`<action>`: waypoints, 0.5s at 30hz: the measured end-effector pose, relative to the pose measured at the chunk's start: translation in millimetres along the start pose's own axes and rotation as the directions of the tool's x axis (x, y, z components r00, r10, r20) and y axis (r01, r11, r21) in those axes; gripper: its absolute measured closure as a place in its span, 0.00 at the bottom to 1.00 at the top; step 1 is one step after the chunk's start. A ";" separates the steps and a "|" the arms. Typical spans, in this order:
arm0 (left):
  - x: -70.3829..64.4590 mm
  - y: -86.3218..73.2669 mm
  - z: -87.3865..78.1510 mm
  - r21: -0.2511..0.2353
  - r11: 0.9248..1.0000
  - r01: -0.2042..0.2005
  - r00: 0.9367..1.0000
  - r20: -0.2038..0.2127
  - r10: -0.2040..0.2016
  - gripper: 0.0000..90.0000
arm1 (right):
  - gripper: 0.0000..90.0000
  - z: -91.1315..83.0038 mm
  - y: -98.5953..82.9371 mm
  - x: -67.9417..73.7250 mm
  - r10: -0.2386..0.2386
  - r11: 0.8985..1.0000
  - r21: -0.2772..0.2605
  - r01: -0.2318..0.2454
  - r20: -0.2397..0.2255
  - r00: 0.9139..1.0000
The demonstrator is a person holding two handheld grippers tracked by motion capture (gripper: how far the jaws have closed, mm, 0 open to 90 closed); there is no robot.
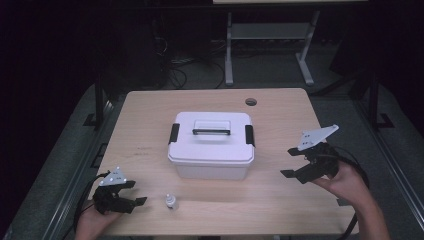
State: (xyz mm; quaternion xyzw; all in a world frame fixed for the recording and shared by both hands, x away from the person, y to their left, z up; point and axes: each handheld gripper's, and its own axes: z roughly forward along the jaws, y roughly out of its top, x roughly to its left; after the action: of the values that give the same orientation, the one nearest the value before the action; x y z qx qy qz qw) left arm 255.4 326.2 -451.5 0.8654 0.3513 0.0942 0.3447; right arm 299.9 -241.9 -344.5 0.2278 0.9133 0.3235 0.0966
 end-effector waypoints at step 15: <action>-0.4 0.5 0.6 -0.004 1.000 0.000 1.000 0.007 0.000 0.24 | 0.28 -2.7 29.1 -6.1 -0.040 0.999 0.017 0.041 -0.030 0.999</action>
State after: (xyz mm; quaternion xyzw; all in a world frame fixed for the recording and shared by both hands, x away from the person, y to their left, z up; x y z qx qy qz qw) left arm 255.7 325.4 -451.6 0.8651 0.3498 0.0921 0.3475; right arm 314.7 -226.3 -323.7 0.2052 0.9219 0.3165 0.0877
